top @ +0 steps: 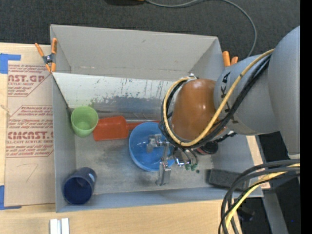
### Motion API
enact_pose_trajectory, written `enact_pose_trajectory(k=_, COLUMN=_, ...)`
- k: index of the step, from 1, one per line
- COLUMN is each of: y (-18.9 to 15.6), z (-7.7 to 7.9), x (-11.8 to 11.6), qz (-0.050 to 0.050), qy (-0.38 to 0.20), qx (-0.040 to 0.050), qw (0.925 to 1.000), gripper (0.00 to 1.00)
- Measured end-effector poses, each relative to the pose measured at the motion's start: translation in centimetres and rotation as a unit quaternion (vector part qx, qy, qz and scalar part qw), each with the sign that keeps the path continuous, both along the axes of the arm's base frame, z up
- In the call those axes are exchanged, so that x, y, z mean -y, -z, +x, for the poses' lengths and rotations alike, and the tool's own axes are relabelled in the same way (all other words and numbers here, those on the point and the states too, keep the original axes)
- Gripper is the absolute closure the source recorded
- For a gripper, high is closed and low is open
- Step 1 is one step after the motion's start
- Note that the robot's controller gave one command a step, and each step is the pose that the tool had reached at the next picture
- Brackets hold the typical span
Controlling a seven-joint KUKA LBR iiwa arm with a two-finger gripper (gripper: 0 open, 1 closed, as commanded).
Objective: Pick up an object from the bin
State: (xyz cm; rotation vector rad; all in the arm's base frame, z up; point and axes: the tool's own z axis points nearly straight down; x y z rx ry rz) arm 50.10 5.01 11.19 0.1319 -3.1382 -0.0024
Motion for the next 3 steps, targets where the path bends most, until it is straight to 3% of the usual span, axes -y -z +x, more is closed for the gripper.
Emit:
enact_pose_trajectory(k=1, y=1.2, z=2.2, x=-2.3, qz=0.000, qy=-0.020, qx=0.0059, qw=0.9998, gripper=0.00)
enact_pose_trajectory(k=2, y=3.6, z=0.2, x=-2.6, qz=0.000, qy=0.097, qx=0.0011, qw=0.9953, gripper=0.00)
enact_pose_trajectory(k=3, y=4.0, z=2.7, x=-2.9, qz=0.000, qy=0.003, qx=0.0048, qw=1.0000, gripper=0.00)
